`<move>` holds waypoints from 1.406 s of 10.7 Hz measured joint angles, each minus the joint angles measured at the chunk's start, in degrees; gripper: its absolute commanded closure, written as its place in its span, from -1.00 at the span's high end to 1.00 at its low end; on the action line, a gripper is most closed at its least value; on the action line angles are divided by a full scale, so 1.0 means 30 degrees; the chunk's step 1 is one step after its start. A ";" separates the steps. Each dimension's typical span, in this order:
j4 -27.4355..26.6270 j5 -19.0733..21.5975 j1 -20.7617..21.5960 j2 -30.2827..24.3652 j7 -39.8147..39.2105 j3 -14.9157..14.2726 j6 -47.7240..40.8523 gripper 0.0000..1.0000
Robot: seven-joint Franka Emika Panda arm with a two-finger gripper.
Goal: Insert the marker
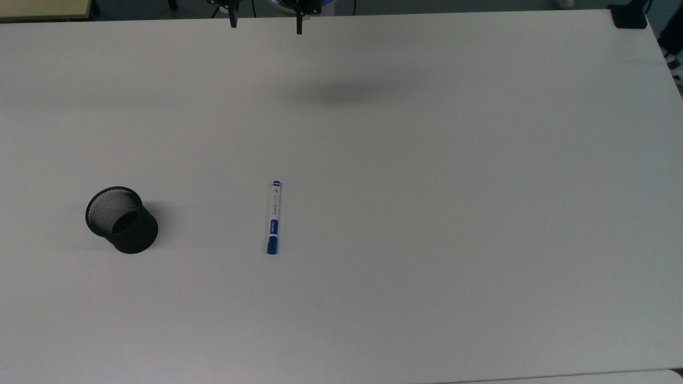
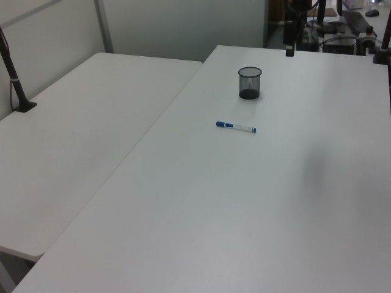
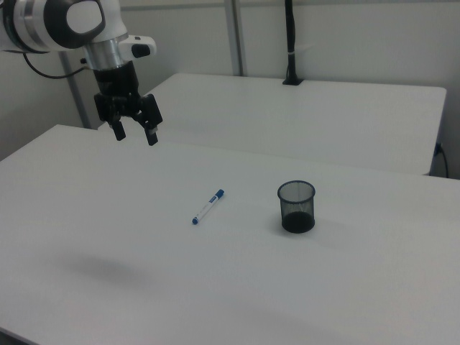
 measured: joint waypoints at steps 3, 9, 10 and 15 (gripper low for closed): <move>0.0000 0.0000 0.0000 0.0021 0.0000 0.0000 0.0001 1.00; 0.0003 0.0080 0.0013 0.1967 0.0000 0.0000 0.3126 1.00; -0.0003 0.0109 0.0013 0.2631 0.0000 0.0000 0.4279 1.00; 0.1462 0.0501 -0.0299 0.7591 0.0025 -0.0018 0.9330 0.81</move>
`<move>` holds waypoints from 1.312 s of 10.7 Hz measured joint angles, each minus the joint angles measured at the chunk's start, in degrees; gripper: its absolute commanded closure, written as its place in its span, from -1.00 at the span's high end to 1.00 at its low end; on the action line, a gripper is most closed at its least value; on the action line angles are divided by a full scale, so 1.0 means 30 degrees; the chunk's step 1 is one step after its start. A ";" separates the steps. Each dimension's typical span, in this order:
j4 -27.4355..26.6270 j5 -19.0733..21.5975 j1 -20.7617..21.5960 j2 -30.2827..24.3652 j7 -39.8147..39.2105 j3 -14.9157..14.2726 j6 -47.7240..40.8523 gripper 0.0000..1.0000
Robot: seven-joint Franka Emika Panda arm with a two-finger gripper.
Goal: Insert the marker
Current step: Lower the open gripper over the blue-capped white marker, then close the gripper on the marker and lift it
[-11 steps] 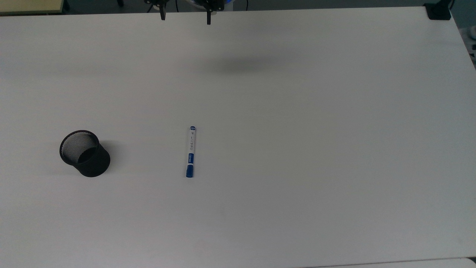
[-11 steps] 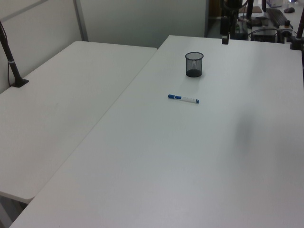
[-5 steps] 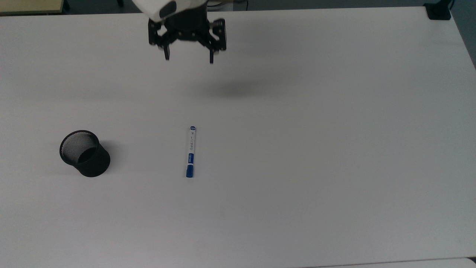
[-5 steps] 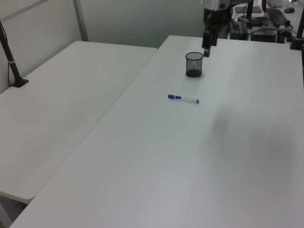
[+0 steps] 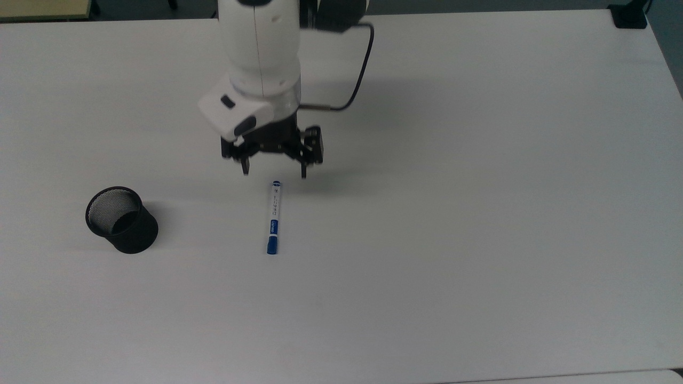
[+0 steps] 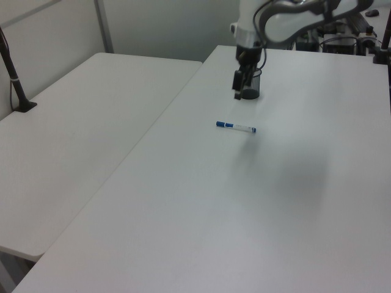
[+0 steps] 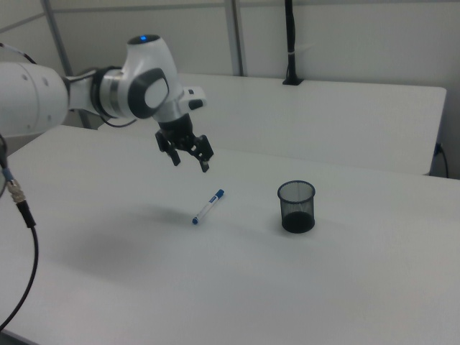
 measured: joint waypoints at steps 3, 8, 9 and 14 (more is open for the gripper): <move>0.0446 -0.0001 -0.0096 0.2182 0.0827 -0.0003 0.3317 0.55; 0.0523 -0.0438 -0.0124 0.3933 0.0988 -0.0024 0.5929 0.12; 0.0528 -0.0695 -0.0126 0.4176 0.0997 -0.0025 0.6200 0.00; 0.0576 -0.1226 -0.0125 0.4866 0.1006 -0.0025 0.6845 -0.12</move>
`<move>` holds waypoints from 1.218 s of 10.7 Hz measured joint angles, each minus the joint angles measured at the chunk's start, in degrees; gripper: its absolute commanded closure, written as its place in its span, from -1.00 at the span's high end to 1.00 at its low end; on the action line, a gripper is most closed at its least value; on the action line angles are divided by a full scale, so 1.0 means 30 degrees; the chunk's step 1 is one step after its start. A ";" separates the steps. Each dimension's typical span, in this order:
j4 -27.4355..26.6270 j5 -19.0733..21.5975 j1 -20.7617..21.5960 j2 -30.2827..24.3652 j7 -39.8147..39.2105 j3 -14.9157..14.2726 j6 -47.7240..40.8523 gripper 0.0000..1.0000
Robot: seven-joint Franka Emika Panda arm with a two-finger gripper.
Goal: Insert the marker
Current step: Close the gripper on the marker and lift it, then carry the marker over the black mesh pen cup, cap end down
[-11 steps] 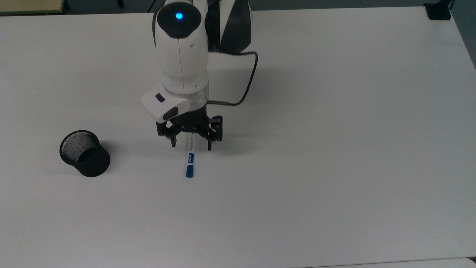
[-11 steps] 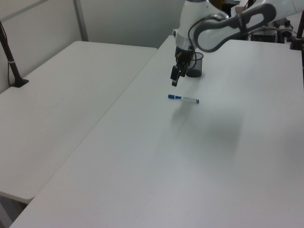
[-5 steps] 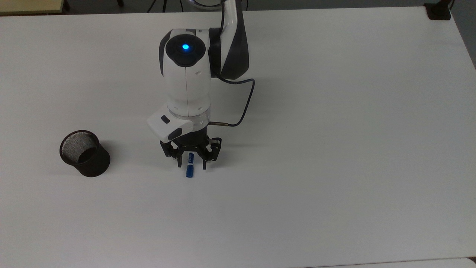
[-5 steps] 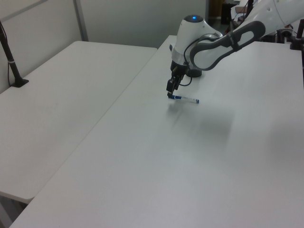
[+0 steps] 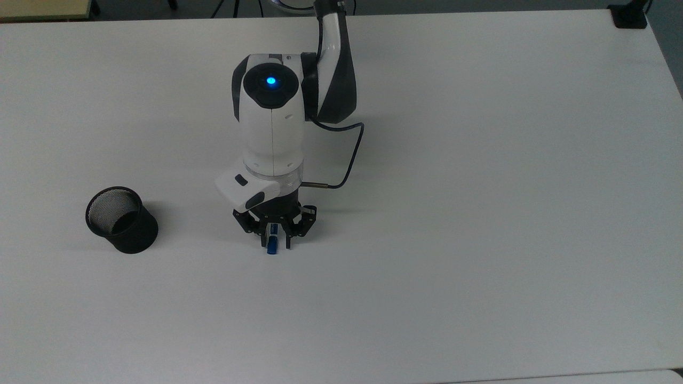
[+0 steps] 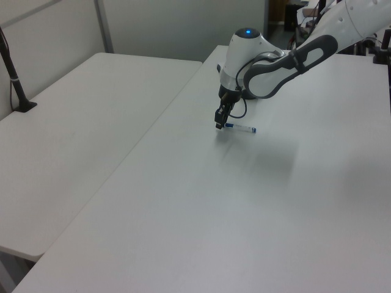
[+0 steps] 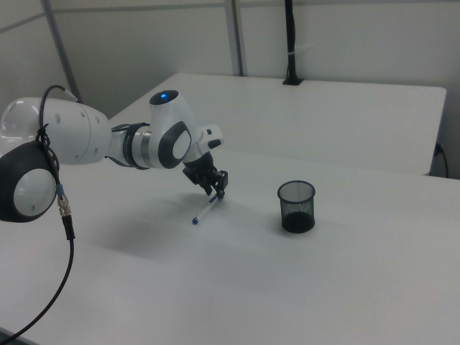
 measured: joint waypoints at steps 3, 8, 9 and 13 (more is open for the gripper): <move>0.0012 -0.0690 -0.0014 0.0056 0.0003 -0.0015 0.0004 -0.35; 0.0029 -0.1250 -0.0021 0.0115 0.0005 -0.0036 0.0007 -0.89; 0.0037 -0.1251 -0.0027 0.0122 0.0005 -0.0041 0.0007 -0.88; 0.0668 -0.1250 -0.0396 -0.0166 0.0108 -0.0166 0.0030 -0.88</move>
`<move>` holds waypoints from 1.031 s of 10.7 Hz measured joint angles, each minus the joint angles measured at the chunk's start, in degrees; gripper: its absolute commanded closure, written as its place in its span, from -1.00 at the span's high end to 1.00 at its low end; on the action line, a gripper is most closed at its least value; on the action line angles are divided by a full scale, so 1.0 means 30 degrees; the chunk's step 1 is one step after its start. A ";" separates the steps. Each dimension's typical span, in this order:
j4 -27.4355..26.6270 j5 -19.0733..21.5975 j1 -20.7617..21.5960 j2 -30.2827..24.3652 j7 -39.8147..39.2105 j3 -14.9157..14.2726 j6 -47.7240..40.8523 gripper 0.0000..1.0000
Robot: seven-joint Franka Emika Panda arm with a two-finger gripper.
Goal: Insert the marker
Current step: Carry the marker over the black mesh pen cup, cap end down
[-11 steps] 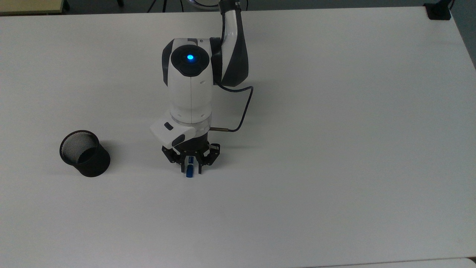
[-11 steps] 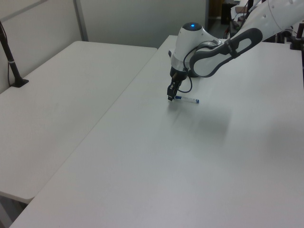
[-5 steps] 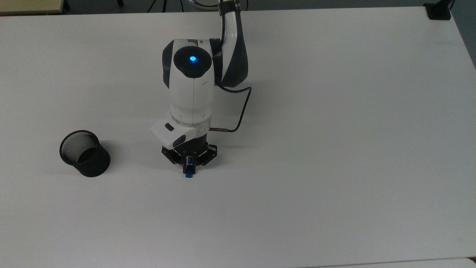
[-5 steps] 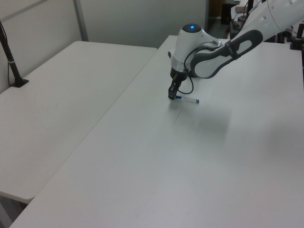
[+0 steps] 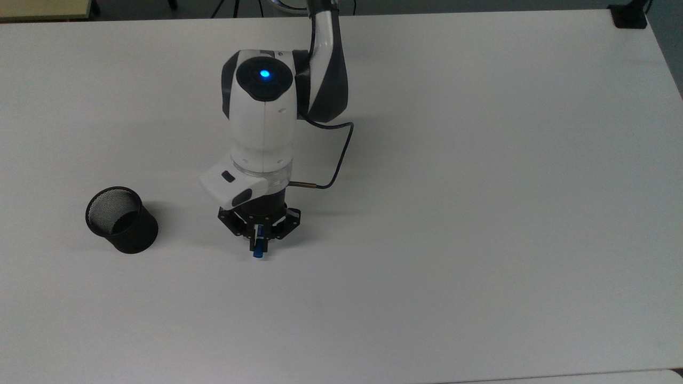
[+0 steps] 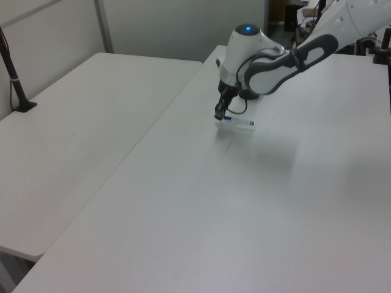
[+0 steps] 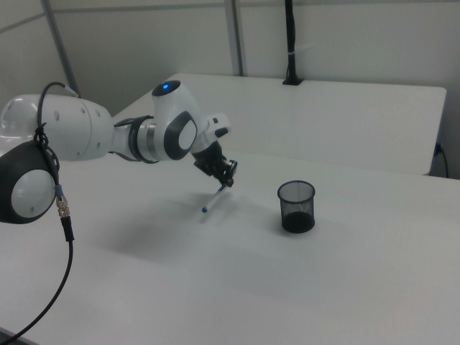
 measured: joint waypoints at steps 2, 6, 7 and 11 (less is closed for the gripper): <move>0.0242 0.0000 -0.0655 -0.0903 0.0232 -0.0051 0.0002 -0.88; 0.0261 0.0000 -0.1793 -0.2864 0.1404 -0.0707 0.0991 -0.86; 0.0193 0.0000 -0.2055 -0.3048 0.1436 -0.0985 0.2685 -0.86; -0.0356 0.0005 -0.3782 -0.3051 0.1474 -0.1209 0.6808 -0.86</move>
